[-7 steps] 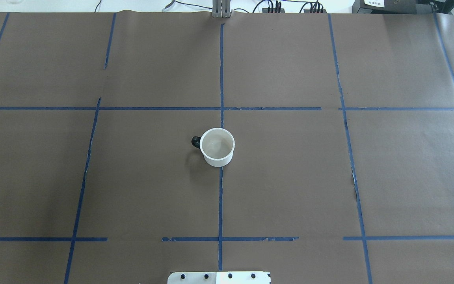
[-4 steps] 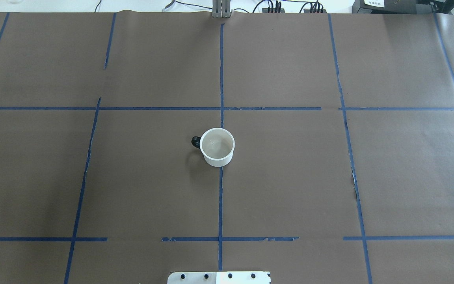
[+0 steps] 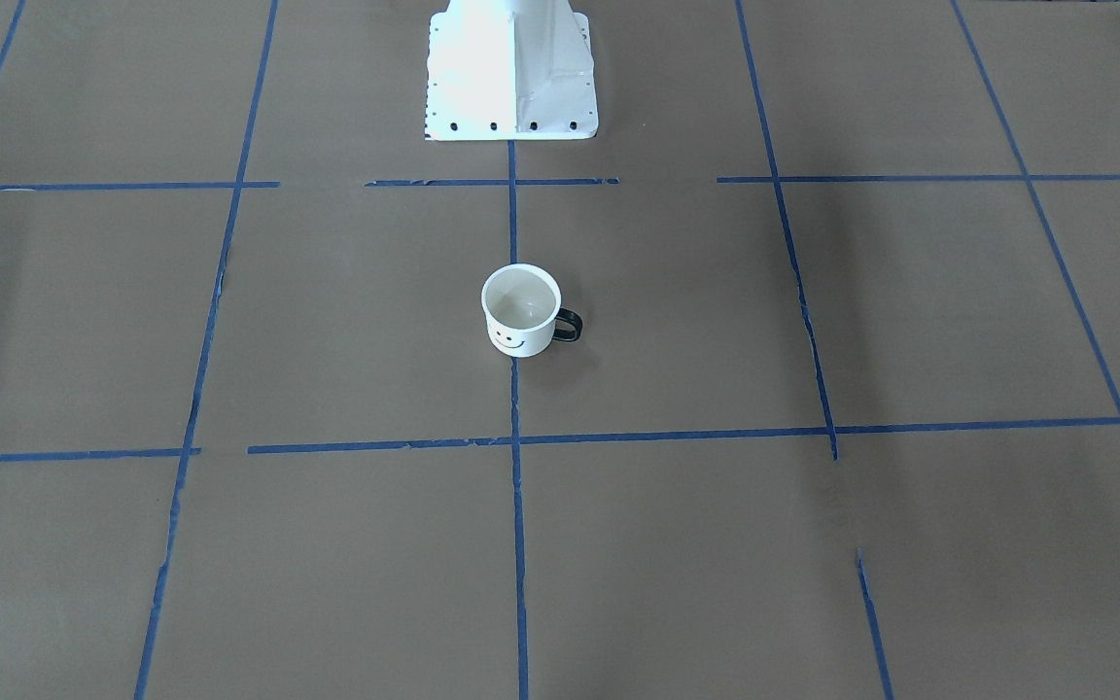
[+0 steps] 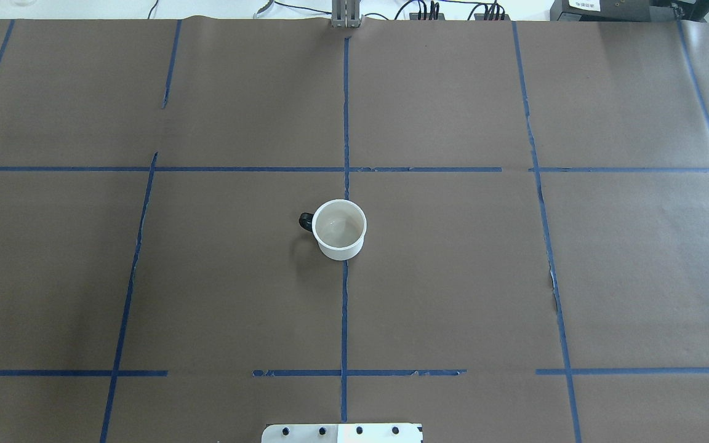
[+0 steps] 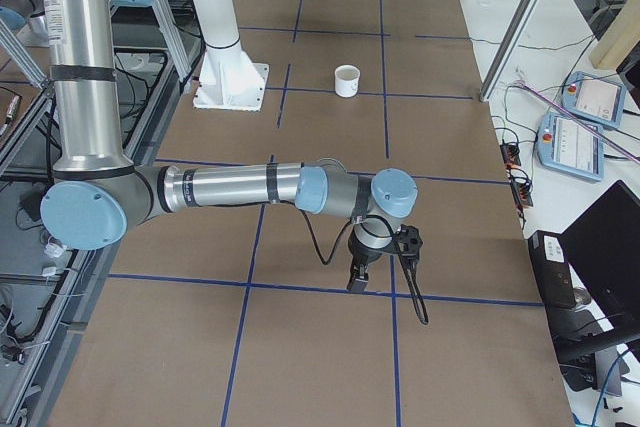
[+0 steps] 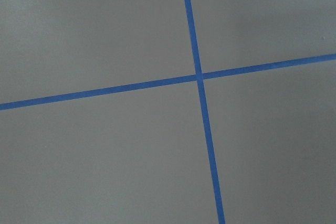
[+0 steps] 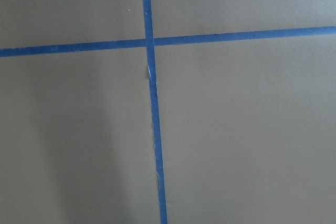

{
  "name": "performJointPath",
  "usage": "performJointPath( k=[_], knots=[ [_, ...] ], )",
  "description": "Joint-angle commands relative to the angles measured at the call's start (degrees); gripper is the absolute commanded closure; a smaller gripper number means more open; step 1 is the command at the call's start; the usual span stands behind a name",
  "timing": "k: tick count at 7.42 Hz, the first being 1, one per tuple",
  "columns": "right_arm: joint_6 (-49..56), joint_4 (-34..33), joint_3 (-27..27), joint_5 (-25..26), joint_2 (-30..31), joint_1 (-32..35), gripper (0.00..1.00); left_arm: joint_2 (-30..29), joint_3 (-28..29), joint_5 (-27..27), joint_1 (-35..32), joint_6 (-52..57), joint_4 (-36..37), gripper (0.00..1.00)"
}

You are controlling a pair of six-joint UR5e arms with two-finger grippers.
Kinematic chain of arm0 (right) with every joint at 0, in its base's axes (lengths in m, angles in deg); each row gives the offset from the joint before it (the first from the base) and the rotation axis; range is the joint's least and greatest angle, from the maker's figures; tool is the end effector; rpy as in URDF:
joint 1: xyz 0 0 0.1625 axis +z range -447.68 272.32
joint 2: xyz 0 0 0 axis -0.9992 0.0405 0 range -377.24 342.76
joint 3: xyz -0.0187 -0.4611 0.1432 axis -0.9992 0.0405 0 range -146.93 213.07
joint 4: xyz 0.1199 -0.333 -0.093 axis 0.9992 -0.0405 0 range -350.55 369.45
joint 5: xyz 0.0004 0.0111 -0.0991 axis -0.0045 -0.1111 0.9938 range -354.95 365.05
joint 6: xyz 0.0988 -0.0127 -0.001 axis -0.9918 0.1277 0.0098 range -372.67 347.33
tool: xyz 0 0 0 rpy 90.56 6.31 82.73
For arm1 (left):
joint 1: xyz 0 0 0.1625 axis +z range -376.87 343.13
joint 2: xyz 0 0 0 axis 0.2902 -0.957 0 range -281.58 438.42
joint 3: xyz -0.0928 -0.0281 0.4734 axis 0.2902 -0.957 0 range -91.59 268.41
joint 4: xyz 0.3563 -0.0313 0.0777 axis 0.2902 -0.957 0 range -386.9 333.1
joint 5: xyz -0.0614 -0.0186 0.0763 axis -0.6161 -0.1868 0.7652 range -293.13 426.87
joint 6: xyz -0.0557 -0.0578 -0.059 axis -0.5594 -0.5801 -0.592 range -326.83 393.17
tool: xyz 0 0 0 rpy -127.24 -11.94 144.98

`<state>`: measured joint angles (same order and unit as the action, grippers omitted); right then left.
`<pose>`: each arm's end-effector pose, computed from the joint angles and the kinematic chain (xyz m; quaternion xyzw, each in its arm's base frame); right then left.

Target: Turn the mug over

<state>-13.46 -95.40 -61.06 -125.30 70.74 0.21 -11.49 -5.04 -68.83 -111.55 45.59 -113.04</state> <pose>0.0524 -0.4452 0.6990 -0.0799 -0.3419 0.0153 0.9362 -0.0976 -0.4321 0.6962 0.0537 0.3846 0.0605 0.9195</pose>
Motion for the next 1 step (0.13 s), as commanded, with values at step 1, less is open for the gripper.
performJointPath(
  k=[1],
  knots=[
    [0.0, 0.0, 0.0, 0.0, 0.0, 0.0, 0.00, 0.0, 0.1, 0.0, 0.0, 0.1, 0.0, 0.00]
  ],
)
